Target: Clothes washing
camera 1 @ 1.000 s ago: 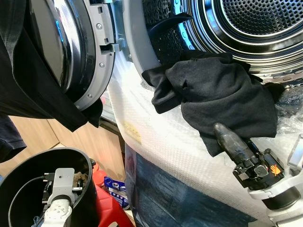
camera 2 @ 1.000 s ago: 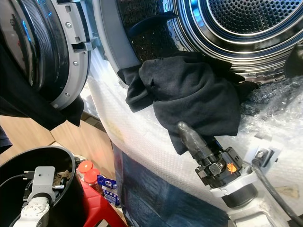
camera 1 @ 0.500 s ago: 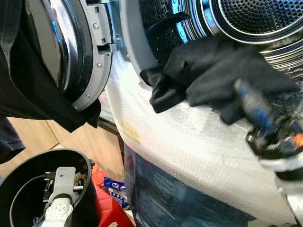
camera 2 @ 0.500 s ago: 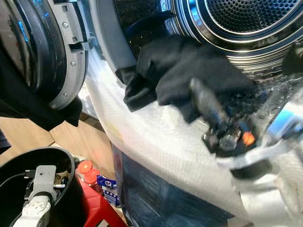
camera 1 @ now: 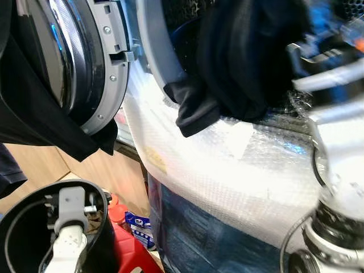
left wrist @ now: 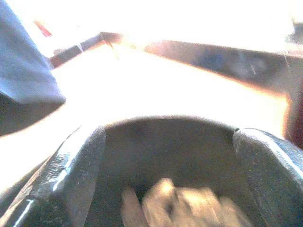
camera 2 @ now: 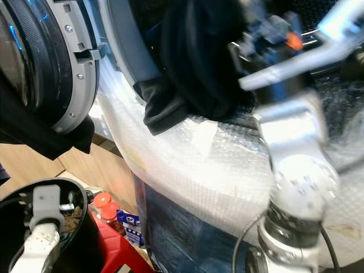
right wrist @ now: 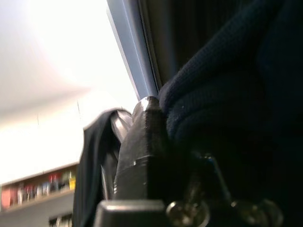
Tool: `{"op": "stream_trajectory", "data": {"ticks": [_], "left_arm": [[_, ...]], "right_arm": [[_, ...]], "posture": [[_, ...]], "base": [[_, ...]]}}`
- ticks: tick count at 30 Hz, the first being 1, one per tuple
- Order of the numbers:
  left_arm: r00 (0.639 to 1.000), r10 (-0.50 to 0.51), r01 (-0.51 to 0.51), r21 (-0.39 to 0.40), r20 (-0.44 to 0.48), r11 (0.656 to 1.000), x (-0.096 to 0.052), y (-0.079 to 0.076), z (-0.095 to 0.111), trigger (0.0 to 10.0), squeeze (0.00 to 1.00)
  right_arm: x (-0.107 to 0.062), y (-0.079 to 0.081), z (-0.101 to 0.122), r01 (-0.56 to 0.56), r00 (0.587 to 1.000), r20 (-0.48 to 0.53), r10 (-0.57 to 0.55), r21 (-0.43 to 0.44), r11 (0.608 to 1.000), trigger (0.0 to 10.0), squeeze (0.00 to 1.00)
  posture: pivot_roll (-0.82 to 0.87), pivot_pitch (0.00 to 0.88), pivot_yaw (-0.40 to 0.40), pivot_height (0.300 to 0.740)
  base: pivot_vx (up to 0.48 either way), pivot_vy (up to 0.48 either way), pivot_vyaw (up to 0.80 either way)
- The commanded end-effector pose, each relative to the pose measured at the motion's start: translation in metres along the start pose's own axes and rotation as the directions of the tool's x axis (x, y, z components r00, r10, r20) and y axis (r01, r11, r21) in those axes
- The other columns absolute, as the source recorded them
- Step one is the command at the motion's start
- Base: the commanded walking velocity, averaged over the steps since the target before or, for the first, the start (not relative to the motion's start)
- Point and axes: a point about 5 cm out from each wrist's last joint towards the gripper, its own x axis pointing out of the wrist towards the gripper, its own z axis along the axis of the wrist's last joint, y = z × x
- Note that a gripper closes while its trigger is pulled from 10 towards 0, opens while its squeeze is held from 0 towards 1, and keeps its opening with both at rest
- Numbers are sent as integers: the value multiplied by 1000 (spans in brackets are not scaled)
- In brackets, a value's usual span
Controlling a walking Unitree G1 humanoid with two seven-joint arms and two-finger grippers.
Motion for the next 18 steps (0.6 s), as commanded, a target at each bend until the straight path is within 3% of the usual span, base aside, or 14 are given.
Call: {"op": "stream_trajectory", "data": {"ticks": [1, 3, 4, 6, 9, 10, 11, 12, 15, 16, 18], "left_arm": [[999, 31, -31, -4, 44, 1000, 2, 6, 8, 10000, 0], [999, 24, -24, 3, 49, 1000, 2, 5, 9, 10000, 0], [998, 13, -14, 17, 53, 1000, 2, 4, 9, 10000, 0], [999, 14, -15, 19, 51, 1000, 2, 4, 8, 10000, 0], [999, -3, 3, -2, 44, 1000, 2, -3, 8, 10000, 0], [999, -8, 8, -4, 49, 1000, 2, -5, 8, 10000, 0], [999, -8, 8, -4, 49, 1000, 2, -5, 8, 10000, 0], [998, -16, 17, -7, 56, 1000, 2, -8, 10, 10000, 0], [998, -21, 22, -8, 59, 1000, 2, -10, 11, 10000, 0], [998, -21, 22, -9, 60, 1000, 1, -10, 10, 10000, 0], [998, -21, 21, -9, 59, 1000, 1, -10, 10, 10000, 0]], "right_arm": [[11, -3, -8, 10, 999, -52, -12, -29, 1000, 0, 0], [17, -6, -9, 20, 998, -56, -22, -40, 999, 0, 0], [37, -17, -8, 75, 995, -59, -77, -45, 996, 0, 0], [52, -26, -4, 129, 990, -59, -131, -36, 991, 0, 0], [77, -63, 5, 381, 916, -93, -390, -107, 919, 0, 0], [79, -70, 7, 429, 892, -96, -442, -133, 894, 0, 0], [79, -70, 7, 429, 892, -96, -442, -133, 894, 0, 0], [77, -92, 12, 579, 795, -91, -600, -185, 794, 0, 0], [68, -112, 16, 716, 671, -83, -737, -187, 673, 0, 0], [58, -124, 22, 782, 581, -38, -813, -248, 571, 0, 0], [47, -133, 25, 845, 488, -11, -873, -243, 476, 0, 0]], "posture": [[165, 0, 53, 740], [165, 0, 53, 740], [166, 0, 54, 740], [158, 0, 58, 740], [148, 0, 60, 740], [146, 0, 63, 740], [146, 0, 63, 740], [146, 0, 62, 740], [149, 0, 60, 740], [149, 0, 58, 740], [149, 0, 58, 740]], "base": [[0, 0, 0], [0, 0, 0], [0, 0, 0], [0, 0, 0], [0, 0, 0], [0, 0, 0], [0, 0, 0], [0, 0, 0], [0, 0, 0], [0, 0, 0], [0, 0, 0]]}}
